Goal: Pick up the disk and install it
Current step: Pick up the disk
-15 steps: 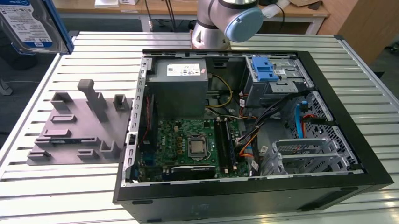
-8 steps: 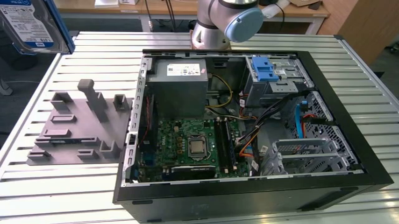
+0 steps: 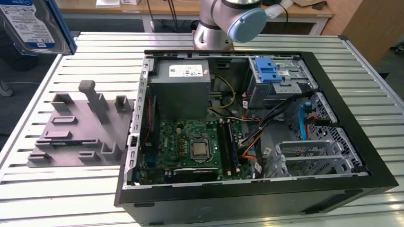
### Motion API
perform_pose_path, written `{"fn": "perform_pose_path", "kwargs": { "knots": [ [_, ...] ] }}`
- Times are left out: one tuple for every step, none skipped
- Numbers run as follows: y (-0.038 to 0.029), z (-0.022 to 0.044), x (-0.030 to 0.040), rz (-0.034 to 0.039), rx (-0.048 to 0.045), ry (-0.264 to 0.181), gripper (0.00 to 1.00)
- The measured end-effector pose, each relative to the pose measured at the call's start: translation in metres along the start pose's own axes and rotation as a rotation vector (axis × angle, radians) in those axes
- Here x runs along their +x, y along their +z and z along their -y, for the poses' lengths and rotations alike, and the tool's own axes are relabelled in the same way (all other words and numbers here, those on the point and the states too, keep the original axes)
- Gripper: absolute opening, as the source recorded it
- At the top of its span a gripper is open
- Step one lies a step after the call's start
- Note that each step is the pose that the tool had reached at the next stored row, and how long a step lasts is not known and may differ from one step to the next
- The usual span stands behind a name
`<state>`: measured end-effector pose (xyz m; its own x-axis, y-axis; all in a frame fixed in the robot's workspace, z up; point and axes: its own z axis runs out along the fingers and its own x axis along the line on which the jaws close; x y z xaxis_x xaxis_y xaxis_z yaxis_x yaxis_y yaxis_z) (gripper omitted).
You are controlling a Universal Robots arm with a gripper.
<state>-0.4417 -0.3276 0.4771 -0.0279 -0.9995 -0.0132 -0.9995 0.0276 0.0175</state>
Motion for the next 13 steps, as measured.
{"fn": "perform_pose_path", "kwargs": {
  "knots": [
    [0.0000, 0.0001, 0.0000, 0.0000, 0.0001, 0.000, 0.37],
    [0.0001, 0.0002, 0.0000, 0.0000, 0.0001, 0.000, 0.37],
    [0.0000, 0.0003, 0.0000, 0.0000, 0.0001, 0.000, 0.37],
    [0.0000, 0.0004, 0.0000, 0.0000, 0.0000, 0.000, 0.37],
    [0.0000, 0.0005, 0.0000, 0.0000, 0.0000, 0.000, 0.37],
    [0.0000, 0.0005, 0.0001, 0.0000, 0.0000, 0.000, 0.37],
    [0.0000, 0.0007, 0.0003, 0.0000, -0.0001, 0.000, 0.37],
    [-0.0001, 0.0008, 0.0008, -0.0001, -0.0001, 0.000, 0.37],
    [0.0000, 0.0008, 0.0015, 0.0000, -0.0001, 0.000, 0.37],
    [0.0000, 0.0009, 0.0024, 0.0000, 0.0000, 0.000, 0.37],
    [0.0000, 0.0010, 0.0034, 0.0000, 0.0000, 0.000, 0.37],
    [-0.0001, 0.0011, 0.0044, 0.0000, 0.0000, 0.000, 0.37],
    [-0.0001, 0.0012, 0.0052, 0.0000, 0.0000, 0.000, 0.37]
  ]
}}
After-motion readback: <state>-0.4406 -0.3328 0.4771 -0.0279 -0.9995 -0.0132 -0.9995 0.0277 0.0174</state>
